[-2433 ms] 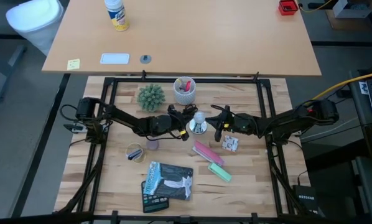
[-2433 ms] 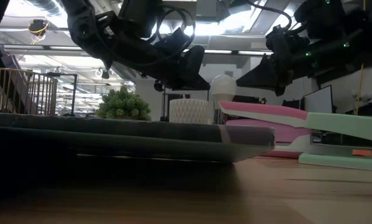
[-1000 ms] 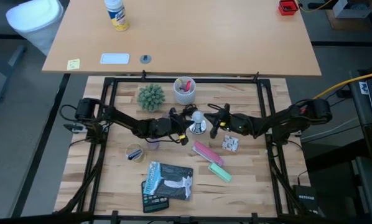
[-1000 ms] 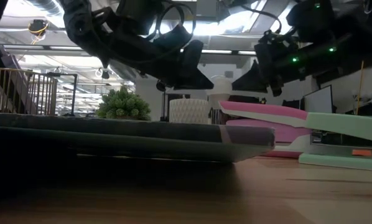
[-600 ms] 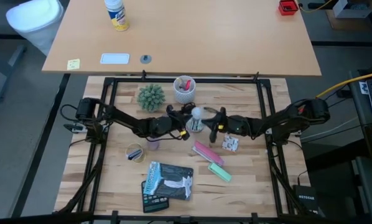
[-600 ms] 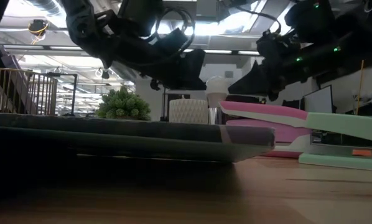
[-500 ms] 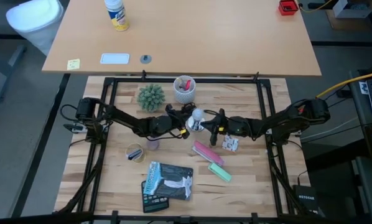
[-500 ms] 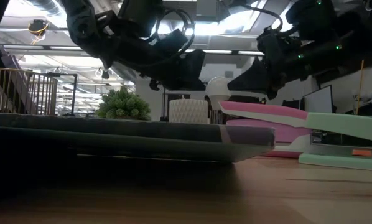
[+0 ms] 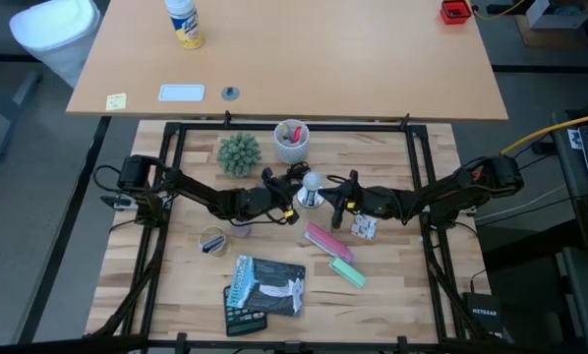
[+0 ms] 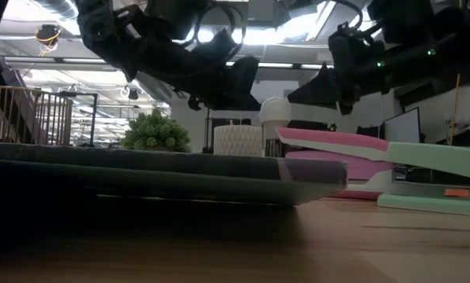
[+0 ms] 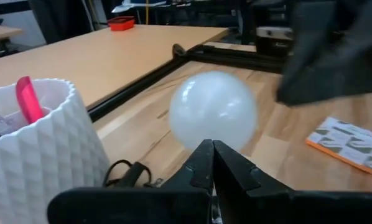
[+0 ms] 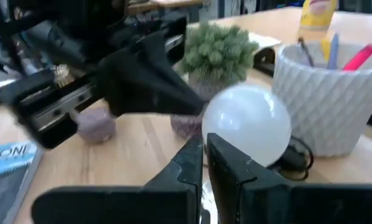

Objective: Screw lightbulb
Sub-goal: Remove the lightbulb from the lamp

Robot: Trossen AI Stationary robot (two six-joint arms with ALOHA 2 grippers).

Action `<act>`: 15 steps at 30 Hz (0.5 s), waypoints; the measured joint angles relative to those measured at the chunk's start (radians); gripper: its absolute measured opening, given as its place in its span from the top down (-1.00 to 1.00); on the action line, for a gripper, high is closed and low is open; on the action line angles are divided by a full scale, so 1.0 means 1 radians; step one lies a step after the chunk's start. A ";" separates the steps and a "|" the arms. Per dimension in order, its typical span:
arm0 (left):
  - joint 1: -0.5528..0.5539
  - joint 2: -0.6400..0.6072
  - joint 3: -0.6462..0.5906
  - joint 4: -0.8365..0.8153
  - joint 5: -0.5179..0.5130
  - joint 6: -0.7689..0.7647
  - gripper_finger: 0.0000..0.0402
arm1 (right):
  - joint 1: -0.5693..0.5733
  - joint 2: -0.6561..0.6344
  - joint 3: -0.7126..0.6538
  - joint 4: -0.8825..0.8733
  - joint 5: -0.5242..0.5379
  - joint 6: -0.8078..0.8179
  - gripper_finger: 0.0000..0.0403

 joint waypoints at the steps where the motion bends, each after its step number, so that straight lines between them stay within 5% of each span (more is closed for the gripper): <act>1: -0.008 -0.004 0.000 0.002 -0.004 0.000 1.00 | 0.000 -0.007 0.000 0.003 0.007 -0.007 0.86; 9: -0.051 -0.021 0.000 0.002 -0.018 0.001 1.00 | -0.010 -0.041 0.000 0.000 0.136 -0.057 0.86; 15: -0.036 -0.014 0.000 0.001 0.079 -0.001 1.00 | -0.089 -0.040 0.000 -0.031 0.103 -0.045 0.86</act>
